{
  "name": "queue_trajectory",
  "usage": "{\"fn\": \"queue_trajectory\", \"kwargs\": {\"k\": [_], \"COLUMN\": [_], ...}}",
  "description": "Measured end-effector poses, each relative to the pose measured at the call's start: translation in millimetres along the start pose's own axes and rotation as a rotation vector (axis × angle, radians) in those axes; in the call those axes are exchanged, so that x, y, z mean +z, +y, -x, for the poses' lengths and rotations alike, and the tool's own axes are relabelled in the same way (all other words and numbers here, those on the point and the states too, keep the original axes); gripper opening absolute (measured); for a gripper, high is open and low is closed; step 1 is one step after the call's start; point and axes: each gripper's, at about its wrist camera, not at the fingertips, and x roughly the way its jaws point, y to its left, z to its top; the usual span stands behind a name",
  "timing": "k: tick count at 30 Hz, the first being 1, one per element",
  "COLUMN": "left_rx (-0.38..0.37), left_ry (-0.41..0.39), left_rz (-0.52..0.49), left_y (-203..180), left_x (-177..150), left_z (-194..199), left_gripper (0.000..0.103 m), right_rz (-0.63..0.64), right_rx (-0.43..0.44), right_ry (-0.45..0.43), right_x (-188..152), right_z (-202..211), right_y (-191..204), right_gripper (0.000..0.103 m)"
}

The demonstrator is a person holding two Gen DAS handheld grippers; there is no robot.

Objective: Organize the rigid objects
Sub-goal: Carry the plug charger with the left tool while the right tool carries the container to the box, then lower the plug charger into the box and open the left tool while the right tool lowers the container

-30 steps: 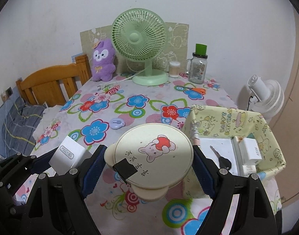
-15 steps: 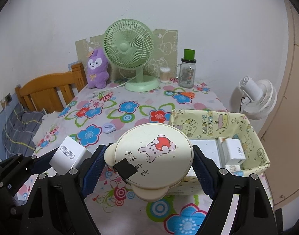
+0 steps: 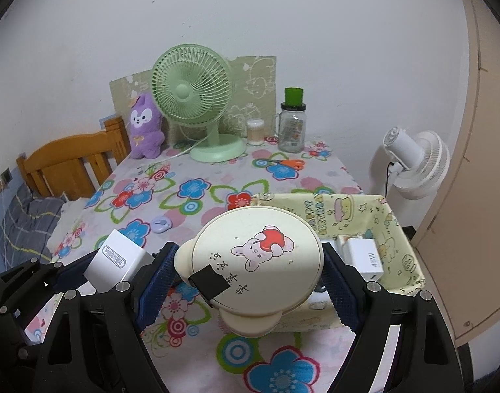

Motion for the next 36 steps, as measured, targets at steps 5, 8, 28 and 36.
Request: {"fn": "queue_trajectory", "kwargs": {"k": [5, 8, 28, 36], "left_rx": [-0.015, -0.022, -0.101, -0.127], "left_ry": [-0.002, -0.001, 0.008, 0.03], "left_rz": [-0.01, -0.019, -0.074, -0.092], "left_y": [-11.4, -18.9, -71.6, -88.2], "left_x": [7.3, 10.6, 35.8, 41.9], "left_z": [-3.6, -7.1, -32.1, -53.5], "left_gripper": [0.044, 0.044, 0.044, 0.044], "right_rz": [-0.007, -0.01, -0.056, -0.063], "right_rx": [-0.014, -0.021, -0.087, -0.115], "right_ry": [-0.007, -0.008, -0.004, 0.01], "right_x": [3.7, 5.3, 16.0, 17.5], "right_z": [0.1, -0.6, -7.3, -18.1], "right_y": [-13.0, -19.4, -74.9, -94.6], "right_gripper": [0.086, 0.086, 0.086, 0.086]}}
